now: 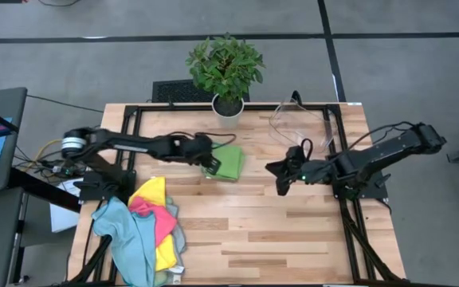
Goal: Fold microfiber towels
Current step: Stack the green microfiber towel on the blue microfiber towel, then fold the light blue microfiber towel
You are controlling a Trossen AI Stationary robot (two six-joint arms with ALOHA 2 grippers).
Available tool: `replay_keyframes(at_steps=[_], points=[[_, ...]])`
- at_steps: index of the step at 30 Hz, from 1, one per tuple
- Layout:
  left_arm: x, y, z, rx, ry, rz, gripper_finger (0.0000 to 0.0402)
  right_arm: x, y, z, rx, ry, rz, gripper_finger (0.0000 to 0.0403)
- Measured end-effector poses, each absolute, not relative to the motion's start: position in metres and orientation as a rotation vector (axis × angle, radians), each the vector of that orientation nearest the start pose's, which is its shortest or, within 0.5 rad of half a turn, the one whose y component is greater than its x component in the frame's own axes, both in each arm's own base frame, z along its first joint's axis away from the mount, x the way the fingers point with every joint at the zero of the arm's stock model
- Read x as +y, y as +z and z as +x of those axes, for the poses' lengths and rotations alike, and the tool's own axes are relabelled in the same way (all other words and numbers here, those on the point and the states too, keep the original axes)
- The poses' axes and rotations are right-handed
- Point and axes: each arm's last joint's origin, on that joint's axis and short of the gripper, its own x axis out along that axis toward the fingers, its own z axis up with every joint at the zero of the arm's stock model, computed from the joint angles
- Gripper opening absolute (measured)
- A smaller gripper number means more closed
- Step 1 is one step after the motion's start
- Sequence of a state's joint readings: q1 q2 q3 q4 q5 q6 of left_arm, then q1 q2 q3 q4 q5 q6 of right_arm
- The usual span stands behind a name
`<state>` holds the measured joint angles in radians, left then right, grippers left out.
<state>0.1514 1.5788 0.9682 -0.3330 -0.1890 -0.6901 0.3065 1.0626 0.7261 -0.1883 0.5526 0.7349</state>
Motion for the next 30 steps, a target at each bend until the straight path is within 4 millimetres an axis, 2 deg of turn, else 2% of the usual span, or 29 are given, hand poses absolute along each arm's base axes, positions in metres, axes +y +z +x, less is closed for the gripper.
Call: replay_keyframes(at_steps=[5,10,14,18,23,28,30], points=[[0.061,0.175,0.327,0.952,0.657,-0.55,0.0,0.057,0.26,0.218,0.381,-0.394,0.51,0.0074],[0.069,0.149,0.321,1.092,0.72,-0.55,0.0,0.062,0.259,0.218,0.385,-0.378,0.512,0.0074],[0.076,0.146,0.313,1.137,0.772,-0.529,0.0,0.063,0.258,0.219,0.385,-0.377,0.513,0.0074],[0.087,0.154,0.299,1.171,0.865,-0.5,0.0,0.063,0.257,0.219,0.39,-0.38,0.509,0.0074],[0.102,0.171,0.288,1.15,0.862,-0.493,0.0,0.063,0.256,0.22,0.396,-0.383,0.505,0.0074],[0.115,0.2,0.268,1.104,0.882,-0.504,0.0,0.063,0.256,0.221,0.393,-0.38,0.503,0.0074],[0.116,0.216,0.259,1.077,0.819,-0.543,0.0,0.064,0.256,0.221,0.393,-0.373,0.502,0.0074]])
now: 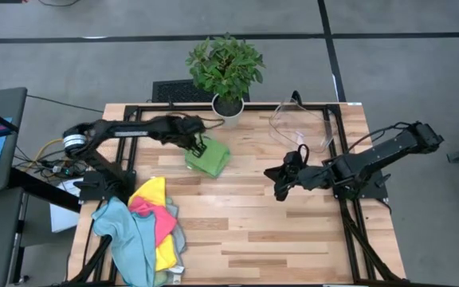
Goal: Fold microfiber towels
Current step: Fold the light blue microfiber towel
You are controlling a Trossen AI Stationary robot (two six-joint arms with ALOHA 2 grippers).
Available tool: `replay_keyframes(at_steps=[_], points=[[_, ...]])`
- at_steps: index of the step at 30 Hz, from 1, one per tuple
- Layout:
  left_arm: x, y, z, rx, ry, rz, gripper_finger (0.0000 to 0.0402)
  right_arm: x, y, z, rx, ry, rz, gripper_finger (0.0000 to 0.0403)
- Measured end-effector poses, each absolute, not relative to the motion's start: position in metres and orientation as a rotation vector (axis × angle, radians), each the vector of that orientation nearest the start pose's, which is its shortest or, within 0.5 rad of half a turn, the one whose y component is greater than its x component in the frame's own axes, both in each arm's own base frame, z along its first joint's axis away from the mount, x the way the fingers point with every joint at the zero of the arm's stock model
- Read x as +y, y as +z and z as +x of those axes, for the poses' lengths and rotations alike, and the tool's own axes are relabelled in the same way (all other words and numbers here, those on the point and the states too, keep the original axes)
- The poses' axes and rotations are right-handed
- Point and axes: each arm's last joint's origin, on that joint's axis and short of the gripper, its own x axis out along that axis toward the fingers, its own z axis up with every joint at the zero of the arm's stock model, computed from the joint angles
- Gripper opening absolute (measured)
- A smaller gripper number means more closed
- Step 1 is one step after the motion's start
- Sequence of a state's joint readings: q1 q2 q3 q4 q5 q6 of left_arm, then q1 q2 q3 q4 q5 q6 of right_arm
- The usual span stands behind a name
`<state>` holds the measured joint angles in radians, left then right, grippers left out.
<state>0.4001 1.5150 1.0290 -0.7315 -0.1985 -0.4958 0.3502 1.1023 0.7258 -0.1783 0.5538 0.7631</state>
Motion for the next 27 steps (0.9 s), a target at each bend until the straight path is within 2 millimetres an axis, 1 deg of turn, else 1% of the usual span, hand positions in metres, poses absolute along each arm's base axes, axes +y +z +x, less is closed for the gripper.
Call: replay_keyframes(at_steps=[2,5,9,12,14,17,20,24,27], points=[[0.109,0.234,0.248,1.046,0.694,-0.622,0.0001,0.067,0.256,0.22,0.393,-0.361,0.505,0.0074],[0.085,0.261,0.228,1.041,0.513,-0.738,0.0006,0.072,0.256,0.218,0.402,-0.341,0.499,0.0074],[0.038,0.291,0.193,1.077,0.391,-0.836,0.0007,0.076,0.256,0.217,0.41,-0.323,0.493,0.0074],[0.001,0.306,0.17,1.096,0.324,-0.9,0.0006,0.078,0.256,0.216,0.413,-0.315,0.491,0.0074],[-0.02,0.313,0.156,1.098,0.268,-0.924,0.0007,0.078,0.256,0.216,0.413,-0.313,0.491,0.0074],[-0.045,0.32,0.138,1.113,0.222,-0.952,0.0019,0.078,0.256,0.216,0.414,-0.312,0.492,0.0074],[-0.062,0.319,0.124,1.179,0.228,-0.972,0.0051,0.078,0.256,0.216,0.413,-0.312,0.493,0.0074],[-0.085,0.314,0.116,1.293,0.224,-0.963,0.0097,0.078,0.256,0.216,0.409,-0.311,0.498,0.0074],[-0.103,0.307,0.115,1.412,0.189,-0.91,0.0118,0.078,0.256,0.216,0.407,-0.314,0.512,0.0074]])
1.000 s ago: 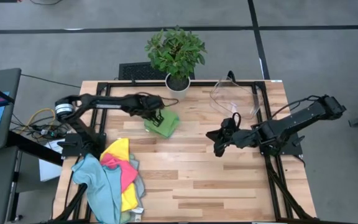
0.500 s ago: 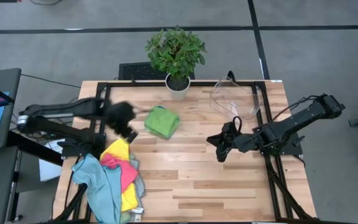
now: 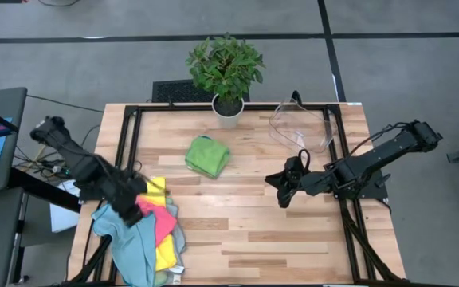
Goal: Fold microfiber towels
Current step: Fold the light blue microfiber towel
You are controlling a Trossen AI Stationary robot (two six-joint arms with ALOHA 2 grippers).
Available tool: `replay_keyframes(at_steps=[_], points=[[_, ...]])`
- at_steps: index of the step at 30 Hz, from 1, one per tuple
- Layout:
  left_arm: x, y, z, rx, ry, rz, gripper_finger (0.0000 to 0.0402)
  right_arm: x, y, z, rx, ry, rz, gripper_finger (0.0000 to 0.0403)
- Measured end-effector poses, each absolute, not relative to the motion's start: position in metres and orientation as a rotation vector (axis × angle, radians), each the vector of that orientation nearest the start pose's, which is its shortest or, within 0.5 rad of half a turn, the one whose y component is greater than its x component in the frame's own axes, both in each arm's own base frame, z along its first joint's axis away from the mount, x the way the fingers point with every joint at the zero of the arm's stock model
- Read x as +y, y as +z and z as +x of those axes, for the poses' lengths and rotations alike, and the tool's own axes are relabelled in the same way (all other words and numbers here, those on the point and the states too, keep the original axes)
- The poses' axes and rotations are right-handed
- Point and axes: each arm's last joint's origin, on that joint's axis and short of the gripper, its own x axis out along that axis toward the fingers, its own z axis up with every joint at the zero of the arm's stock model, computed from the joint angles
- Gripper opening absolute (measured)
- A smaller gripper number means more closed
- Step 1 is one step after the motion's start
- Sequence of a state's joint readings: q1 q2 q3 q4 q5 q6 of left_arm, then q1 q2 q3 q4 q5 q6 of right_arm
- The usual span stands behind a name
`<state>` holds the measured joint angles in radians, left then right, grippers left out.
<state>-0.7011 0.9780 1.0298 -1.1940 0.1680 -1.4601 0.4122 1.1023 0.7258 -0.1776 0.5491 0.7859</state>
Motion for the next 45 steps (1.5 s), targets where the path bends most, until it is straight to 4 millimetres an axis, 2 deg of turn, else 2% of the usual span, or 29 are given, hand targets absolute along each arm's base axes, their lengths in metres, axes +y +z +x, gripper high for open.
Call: replay_keyframes(at_steps=[4,7,12,18,28,33,37,45], points=[[-0.111,0.297,0.11,1.516,0.279,-0.798,0.0138,0.078,0.256,0.216,0.407,-0.315,0.512,0.0074],[-0.111,0.293,0.109,1.503,0.338,-0.712,0.0154,0.076,0.256,0.217,0.406,-0.321,0.51,0.0074],[-0.11,0.287,0.112,1.46,0.286,-0.55,0.0179,0.076,0.256,0.217,0.406,-0.323,0.51,0.0074],[-0.112,0.258,0.113,1.485,0.184,-0.416,0.0188,0.077,0.256,0.217,0.405,-0.321,0.521,0.0074],[-0.107,0.217,0.109,1.511,0.208,-0.339,0.0188,0.078,0.256,0.216,0.404,-0.32,0.539,0.0074],[-0.11,0.202,0.109,1.544,0.146,-0.396,0.0185,0.078,0.256,0.216,0.402,-0.322,0.549,0.0074],[-0.111,0.206,0.111,1.548,0.137,-0.428,0.0178,0.078,0.256,0.216,0.4,-0.326,0.564,0.0074],[-0.109,0.242,0.112,1.416,0.085,-0.46,0.0177,0.078,0.256,0.216,0.4,-0.328,0.565,0.0074]])
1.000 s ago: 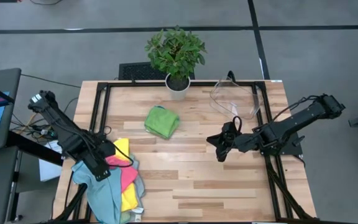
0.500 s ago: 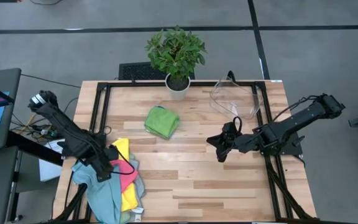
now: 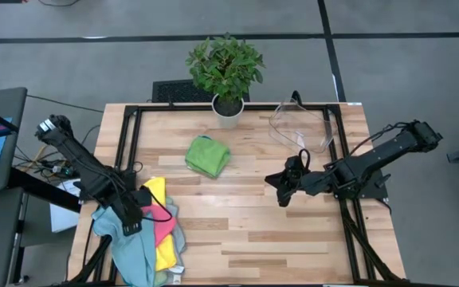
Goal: Fold microfiber towels
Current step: Fold the light blue microfiber towel
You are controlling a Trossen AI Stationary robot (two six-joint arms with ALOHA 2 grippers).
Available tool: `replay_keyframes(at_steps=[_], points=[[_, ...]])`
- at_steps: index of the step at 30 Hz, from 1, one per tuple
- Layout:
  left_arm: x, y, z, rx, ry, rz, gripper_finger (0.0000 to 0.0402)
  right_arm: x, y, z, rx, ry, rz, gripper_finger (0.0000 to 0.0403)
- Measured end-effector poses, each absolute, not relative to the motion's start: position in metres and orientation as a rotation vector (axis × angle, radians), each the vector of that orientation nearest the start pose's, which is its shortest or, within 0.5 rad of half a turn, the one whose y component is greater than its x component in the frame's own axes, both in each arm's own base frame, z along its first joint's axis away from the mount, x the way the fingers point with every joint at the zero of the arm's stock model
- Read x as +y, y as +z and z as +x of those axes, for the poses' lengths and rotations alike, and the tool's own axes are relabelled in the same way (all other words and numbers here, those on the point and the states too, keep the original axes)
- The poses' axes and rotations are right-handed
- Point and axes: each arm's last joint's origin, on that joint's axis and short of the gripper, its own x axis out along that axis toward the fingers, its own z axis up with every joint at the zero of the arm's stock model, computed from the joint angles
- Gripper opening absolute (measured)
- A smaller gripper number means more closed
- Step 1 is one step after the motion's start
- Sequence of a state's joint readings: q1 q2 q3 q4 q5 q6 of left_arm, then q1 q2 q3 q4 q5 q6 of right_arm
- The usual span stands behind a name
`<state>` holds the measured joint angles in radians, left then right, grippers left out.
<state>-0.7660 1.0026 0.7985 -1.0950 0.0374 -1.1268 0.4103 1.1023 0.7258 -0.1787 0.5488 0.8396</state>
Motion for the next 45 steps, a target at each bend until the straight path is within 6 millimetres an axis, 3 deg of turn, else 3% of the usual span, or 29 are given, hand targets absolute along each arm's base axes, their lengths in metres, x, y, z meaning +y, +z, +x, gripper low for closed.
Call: replay_keyframes(at_steps=[6,10,17,20,23,25,27,31,36,40,45], points=[[-0.111,0.234,0.109,1.412,0.06,-0.349,0.0177,0.078,0.256,0.216,0.396,-0.333,0.59,0.0074],[-0.118,0.219,0.111,1.467,-0.036,-0.363,0.0177,0.078,0.256,0.216,0.398,-0.329,0.592,0.0074],[-0.121,0.202,0.112,1.556,-0.032,-0.345,0.0175,0.078,0.256,0.216,0.398,-0.329,0.591,0.0074],[-0.123,0.199,0.112,1.607,-0.021,-0.389,0.0153,0.078,0.256,0.216,0.398,-0.329,0.591,0.0074],[-0.124,0.203,0.114,1.613,0.014,-0.452,0.0097,0.078,0.256,0.216,0.398,-0.33,0.59,0.0074],[-0.126,0.207,0.115,1.599,0.03,-0.487,0.0042,0.078,0.256,0.216,0.398,-0.33,0.589,0.0074],[-0.128,0.215,0.118,1.571,0.05,-0.527,0.0013,0.078,0.256,0.216,0.399,-0.331,0.588,0.0074],[-0.132,0.24,0.13,1.473,0.071,-0.626,0.0004,0.081,0.253,0.219,0.407,-0.324,0.585,0.0074],[-0.13,0.288,0.149,1.282,0.059,-0.745,0.0002,0.091,0.252,0.225,0.391,-0.249,0.546,0.0074],[-0.119,0.321,0.168,1.141,0.009,-0.748,0.0001,0.102,0.257,0.238,0.284,-0.159,0.493,0.0074],[-0.105,0.344,0.2,1.073,-0.096,-0.715,0.0001,0.109,0.262,0.258,0.173,-0.064,0.408,0.0075]])
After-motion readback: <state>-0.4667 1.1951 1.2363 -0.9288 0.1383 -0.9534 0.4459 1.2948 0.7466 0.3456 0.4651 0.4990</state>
